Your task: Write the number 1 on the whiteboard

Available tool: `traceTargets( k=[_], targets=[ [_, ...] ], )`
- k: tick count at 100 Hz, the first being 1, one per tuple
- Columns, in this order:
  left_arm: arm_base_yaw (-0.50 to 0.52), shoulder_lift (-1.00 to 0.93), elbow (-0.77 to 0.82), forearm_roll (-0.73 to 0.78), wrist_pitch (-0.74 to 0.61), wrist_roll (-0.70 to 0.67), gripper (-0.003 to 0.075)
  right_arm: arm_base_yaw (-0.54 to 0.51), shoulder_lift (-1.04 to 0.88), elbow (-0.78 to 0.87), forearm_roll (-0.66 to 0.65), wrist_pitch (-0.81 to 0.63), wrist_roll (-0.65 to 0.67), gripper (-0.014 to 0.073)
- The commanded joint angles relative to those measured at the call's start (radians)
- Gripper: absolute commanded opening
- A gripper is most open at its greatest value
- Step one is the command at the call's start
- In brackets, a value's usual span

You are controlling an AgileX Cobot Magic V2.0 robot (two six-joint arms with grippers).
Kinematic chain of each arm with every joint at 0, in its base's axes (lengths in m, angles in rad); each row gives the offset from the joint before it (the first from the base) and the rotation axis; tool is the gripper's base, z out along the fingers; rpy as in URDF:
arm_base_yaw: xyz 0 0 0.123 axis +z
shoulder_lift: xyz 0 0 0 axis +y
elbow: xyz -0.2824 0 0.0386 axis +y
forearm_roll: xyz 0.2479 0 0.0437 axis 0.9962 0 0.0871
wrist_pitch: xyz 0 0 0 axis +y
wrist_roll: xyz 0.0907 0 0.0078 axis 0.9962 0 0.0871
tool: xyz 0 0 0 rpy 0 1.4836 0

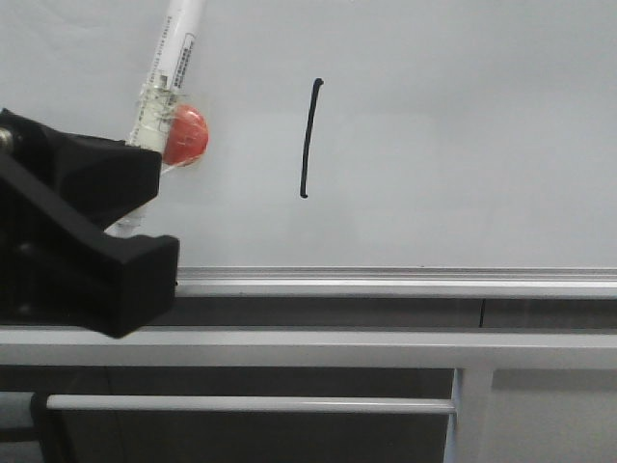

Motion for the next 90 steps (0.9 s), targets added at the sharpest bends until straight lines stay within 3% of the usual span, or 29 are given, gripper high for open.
traceTargets(
  k=[1, 57, 90],
  targets=[
    [0.012, -0.024, -0.023, 0.043, -0.237, 0.000, -0.0020, -0.005, 0.001, -0.025, 0.001, -0.053, -0.008, -0.0063],
    [0.017, -0.055, -0.028, -0.072, -0.237, -0.012, -0.0020, -0.005, 0.001, -0.025, 0.001, -0.053, -0.008, -0.0064],
    [0.065, -0.055, -0.028, -0.046, -0.237, -0.096, -0.0020, -0.005, 0.001, -0.025, 0.001, -0.053, -0.008, -0.0063]
  ],
)
